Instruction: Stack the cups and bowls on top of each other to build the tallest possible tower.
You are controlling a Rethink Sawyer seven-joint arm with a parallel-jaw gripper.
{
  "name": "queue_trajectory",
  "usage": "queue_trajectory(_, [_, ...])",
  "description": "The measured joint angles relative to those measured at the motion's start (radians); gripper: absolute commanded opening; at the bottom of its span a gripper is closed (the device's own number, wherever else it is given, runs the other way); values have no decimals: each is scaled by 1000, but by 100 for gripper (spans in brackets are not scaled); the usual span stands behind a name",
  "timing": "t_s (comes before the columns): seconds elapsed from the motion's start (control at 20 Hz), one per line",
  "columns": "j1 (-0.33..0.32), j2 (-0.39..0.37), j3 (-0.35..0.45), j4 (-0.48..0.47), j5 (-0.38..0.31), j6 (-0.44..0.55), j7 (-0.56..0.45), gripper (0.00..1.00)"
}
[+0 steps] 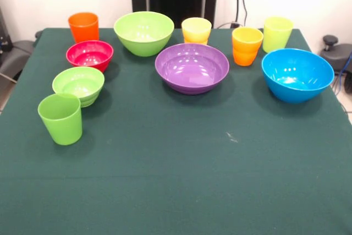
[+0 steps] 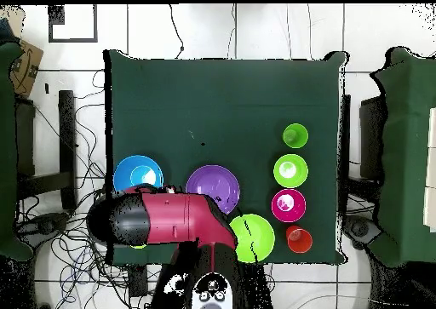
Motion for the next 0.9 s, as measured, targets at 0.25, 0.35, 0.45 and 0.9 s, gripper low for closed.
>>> queue_trajectory(0.25, [0, 64, 0, -63, 0, 0, 0, 100])
queue_trajectory(0.35, [0, 87, 0, -88, 0, 0, 0, 100])
queue_trajectory(0.45, [0, 109, 0, -112, 0, 0, 0, 100])
queue_trajectory(0.9, [0, 196, 0, -210, 0, 0, 0, 100])
